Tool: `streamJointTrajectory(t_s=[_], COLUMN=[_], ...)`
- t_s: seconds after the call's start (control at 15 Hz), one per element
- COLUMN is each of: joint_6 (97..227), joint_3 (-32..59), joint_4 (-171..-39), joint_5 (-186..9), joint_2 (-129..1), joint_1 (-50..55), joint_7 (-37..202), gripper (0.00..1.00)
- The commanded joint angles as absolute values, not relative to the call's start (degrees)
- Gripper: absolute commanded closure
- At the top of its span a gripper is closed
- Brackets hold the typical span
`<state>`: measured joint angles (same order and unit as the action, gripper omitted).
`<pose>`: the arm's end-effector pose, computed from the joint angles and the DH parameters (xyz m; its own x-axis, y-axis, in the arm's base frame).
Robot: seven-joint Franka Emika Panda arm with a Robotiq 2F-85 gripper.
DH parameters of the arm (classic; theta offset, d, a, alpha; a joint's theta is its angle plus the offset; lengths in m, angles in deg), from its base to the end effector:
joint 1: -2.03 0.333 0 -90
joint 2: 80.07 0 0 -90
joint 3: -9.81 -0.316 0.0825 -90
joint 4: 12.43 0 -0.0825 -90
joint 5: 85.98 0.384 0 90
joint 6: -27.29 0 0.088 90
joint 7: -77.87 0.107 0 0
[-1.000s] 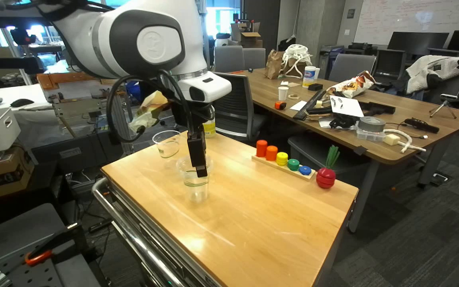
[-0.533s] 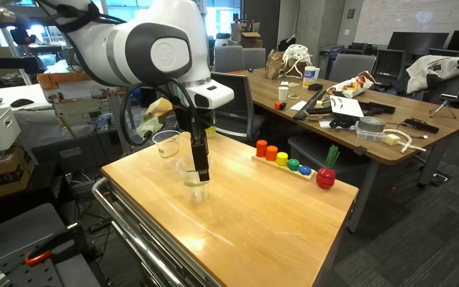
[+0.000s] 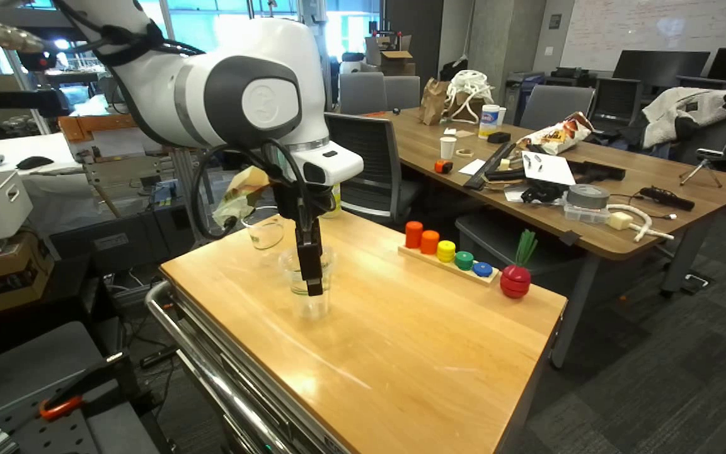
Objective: Stack the four clear cups together
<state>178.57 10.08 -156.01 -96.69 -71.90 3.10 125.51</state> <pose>0.4676 0.0113 0.2269 0.7942 -0.6051 0.0550 -0.6076 -0.7910 0.0712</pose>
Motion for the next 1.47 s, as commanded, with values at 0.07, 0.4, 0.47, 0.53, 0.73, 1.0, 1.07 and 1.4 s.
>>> streamJointTrajectory(t_s=[0.07,0.4,0.47,0.53,0.73,1.0,1.07,1.4], joint_6=[176.57,175.35,175.23,174.98,171.04,161.89,159.49,152.78], joint_3=[10.69,10.34,10.28,10.12,10.33,9.86,9.84,7.79], joint_4=[-154.73,-154.38,-154.14,-153.67,-152.26,-147.83,-146.35,-140.74], joint_5=[-94.47,-91.73,-90.77,-89.59,-87.99,-83.63,-83.64,-83.30], joint_2=[-70.75,-70.13,-70.21,-70.38,-71.73,-74.49,-75.55,-81.03], joint_1=[4.78,5.05,5.06,5.05,5.03,4.58,4.78,5.58], joint_7=[125.36,124.63,124.60,124.33,124.33,124.01,124.62,123.82], gripper=[0.65,0.99,1.00,0.99,0.98,0.98,0.98,0.98])
